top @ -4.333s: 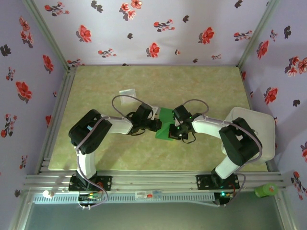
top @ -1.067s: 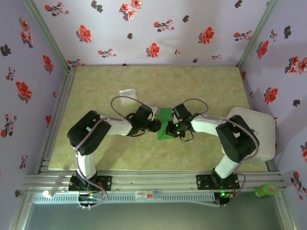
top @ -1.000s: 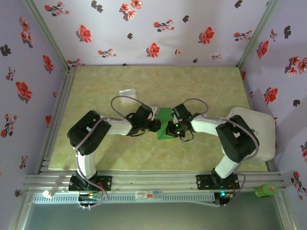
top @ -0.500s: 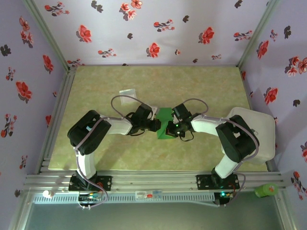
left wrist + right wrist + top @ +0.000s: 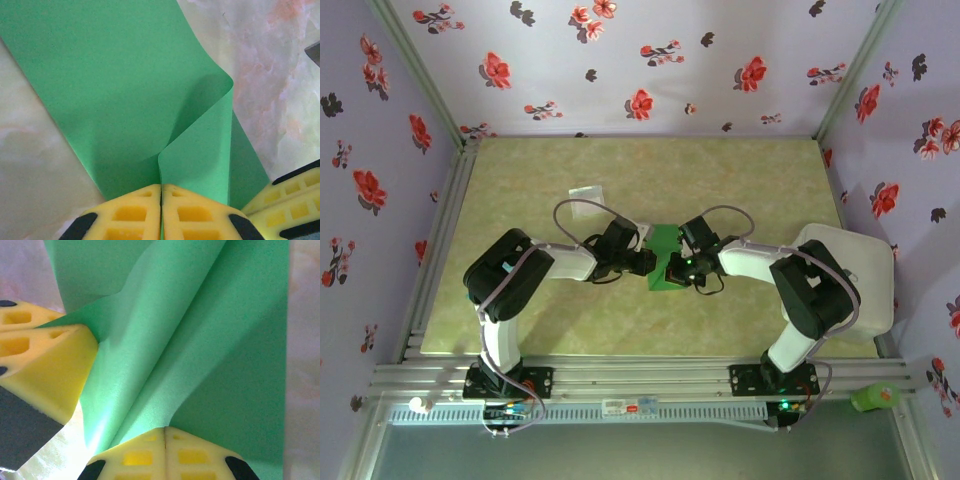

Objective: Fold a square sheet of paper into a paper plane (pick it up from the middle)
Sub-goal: Fold the triangle a second time at the center of the table.

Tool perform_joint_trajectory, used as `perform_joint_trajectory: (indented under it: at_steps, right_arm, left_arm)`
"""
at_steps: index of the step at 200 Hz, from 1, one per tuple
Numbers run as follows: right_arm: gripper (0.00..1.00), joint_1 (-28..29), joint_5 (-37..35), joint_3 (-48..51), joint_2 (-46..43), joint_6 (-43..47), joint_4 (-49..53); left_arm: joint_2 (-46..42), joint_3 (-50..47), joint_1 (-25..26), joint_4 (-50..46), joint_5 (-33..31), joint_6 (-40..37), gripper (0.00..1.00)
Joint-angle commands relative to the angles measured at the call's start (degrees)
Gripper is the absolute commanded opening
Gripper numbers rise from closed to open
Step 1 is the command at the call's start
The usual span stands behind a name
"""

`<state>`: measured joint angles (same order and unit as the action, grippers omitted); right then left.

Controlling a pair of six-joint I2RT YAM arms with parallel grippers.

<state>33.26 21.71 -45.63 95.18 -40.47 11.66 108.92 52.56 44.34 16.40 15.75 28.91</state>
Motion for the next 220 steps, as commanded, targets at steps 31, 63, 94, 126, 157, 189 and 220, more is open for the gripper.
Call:
perform_joint_trajectory:
  at_steps: [31,63,94,126,157,189,220]
  right_arm:
    - [0.04,-0.63,-2.98,2.21,1.97,1.34,6.08]
    - [0.04,-0.65,-2.99,2.17,2.11,1.44,6.14]
    - [0.04,-0.65,-3.25,2.11,2.31,1.66,6.59]
    - [0.04,-0.65,-3.26,2.03,2.50,1.69,6.66]
    - [0.04,-0.65,-3.26,2.03,2.47,1.58,6.56]
    - [0.05,-0.65,-3.25,1.87,2.50,1.62,6.71]
    - [0.06,-0.65,-3.20,1.67,1.97,1.54,6.79]
  left_arm:
    - [0.76,0.74,-0.51,0.68,0.36,-2.17,0.09]
    - [0.42,0.19,-0.50,1.59,0.35,-2.45,0.09]
    - [0.57,0.00,-0.56,2.49,0.42,-2.78,0.09]
    - [1.20,0.31,-0.57,1.93,0.44,-3.33,0.09]
    - [2.06,0.89,-0.57,0.86,0.52,-3.29,0.09]
    - [3.07,1.23,-0.57,0.34,0.79,-3.34,0.10]
    - [3.18,0.46,-0.58,0.02,0.72,-3.15,0.09]
